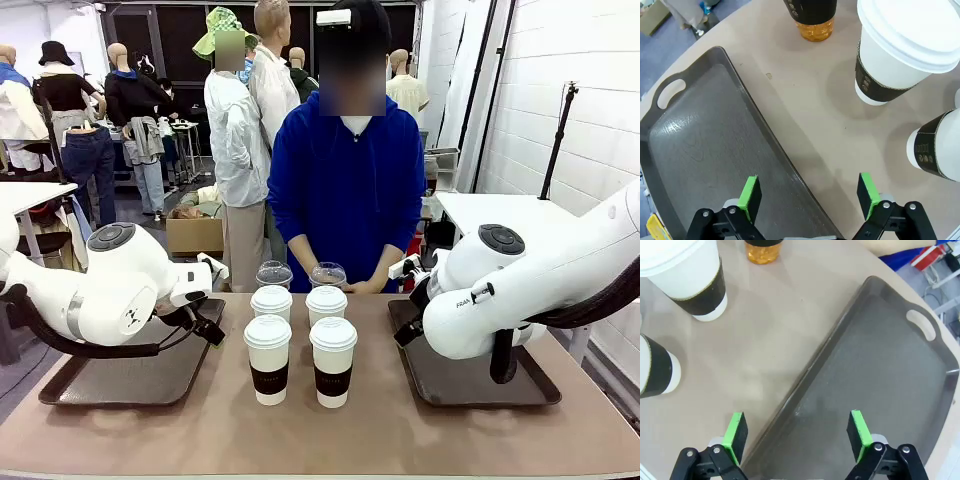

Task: Distribute the coffee onto the tray.
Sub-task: Pick up one iced Americano and place it on the right Handle tray.

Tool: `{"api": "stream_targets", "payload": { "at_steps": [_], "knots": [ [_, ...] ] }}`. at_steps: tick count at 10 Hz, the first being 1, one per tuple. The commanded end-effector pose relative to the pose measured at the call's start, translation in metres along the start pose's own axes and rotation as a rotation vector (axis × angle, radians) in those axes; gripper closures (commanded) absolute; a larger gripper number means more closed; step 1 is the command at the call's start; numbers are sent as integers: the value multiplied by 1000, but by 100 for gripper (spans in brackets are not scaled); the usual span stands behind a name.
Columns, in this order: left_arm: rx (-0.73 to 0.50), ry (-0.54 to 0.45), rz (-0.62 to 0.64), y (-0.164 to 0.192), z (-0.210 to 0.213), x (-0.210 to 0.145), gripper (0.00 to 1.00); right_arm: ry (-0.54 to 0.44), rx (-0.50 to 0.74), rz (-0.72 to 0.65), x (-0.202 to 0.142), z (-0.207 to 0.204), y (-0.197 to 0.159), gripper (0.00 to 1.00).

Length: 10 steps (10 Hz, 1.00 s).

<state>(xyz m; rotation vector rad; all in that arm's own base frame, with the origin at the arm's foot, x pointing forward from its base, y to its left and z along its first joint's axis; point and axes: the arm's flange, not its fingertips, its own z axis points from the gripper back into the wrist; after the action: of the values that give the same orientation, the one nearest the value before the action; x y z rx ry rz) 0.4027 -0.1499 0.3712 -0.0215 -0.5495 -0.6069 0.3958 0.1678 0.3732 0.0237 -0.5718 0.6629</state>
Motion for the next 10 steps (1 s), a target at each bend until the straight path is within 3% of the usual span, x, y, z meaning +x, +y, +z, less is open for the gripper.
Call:
{"api": "stream_targets", "payload": {
  "at_steps": [1, 10],
  "knots": [
    [0, 0, 0, 0, 0, 0, 0, 0, 0, 0, 0, 0, 0, 0],
    [0, 0, 0, 0, 0, 0, 0, 0, 0, 0, 0, 0, 0, 0]
  ]
}}
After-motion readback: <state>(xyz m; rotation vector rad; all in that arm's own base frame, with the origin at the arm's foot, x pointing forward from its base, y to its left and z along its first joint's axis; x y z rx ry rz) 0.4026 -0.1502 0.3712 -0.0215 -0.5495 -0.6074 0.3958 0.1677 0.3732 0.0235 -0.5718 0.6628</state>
